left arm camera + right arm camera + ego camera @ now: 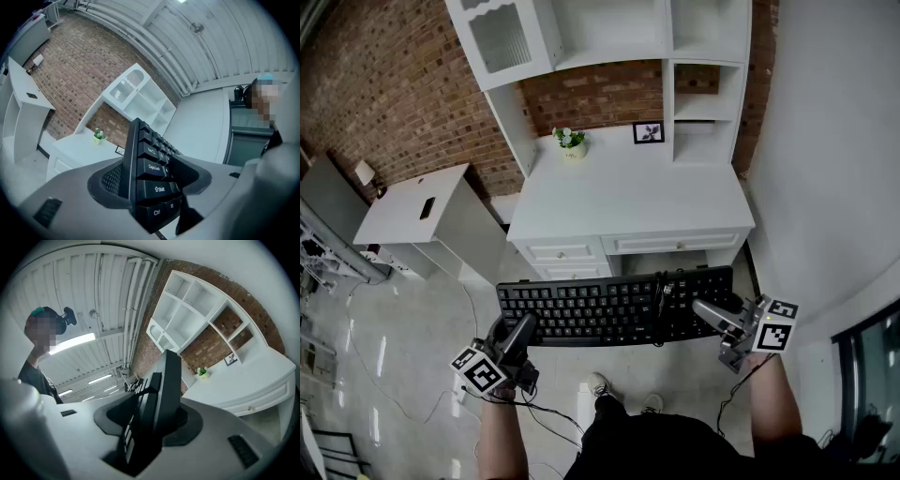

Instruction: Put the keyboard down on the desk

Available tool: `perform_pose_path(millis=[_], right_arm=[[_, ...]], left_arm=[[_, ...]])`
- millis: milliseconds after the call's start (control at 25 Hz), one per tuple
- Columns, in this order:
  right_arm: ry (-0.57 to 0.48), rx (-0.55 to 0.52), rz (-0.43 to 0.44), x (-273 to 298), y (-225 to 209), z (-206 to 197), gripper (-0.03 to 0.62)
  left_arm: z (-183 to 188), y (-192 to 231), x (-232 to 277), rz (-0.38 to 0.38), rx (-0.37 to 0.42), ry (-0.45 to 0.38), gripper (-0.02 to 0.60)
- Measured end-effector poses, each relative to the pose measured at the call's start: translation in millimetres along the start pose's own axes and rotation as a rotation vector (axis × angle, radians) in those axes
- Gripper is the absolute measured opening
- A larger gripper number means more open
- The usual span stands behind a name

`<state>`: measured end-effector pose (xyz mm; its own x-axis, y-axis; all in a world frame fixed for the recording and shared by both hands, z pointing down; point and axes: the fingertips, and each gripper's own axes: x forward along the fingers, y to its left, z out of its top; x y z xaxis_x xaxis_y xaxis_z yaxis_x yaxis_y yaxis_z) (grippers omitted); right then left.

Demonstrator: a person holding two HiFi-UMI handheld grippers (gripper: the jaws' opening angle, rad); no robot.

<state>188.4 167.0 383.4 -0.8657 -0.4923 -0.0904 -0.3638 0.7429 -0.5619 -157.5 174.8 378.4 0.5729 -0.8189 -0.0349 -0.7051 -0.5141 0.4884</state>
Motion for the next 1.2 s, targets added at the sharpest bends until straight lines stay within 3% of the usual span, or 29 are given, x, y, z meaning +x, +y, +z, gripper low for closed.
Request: perform_pose_path(millis=[1200], right_arm=[[0.005, -0.01, 0.012, 0.3, 17.3, 2.1, 0.186]], left_arm=[[6.1, -8.1, -14.4, -0.003, 0.009, -0.025, 0.296]])
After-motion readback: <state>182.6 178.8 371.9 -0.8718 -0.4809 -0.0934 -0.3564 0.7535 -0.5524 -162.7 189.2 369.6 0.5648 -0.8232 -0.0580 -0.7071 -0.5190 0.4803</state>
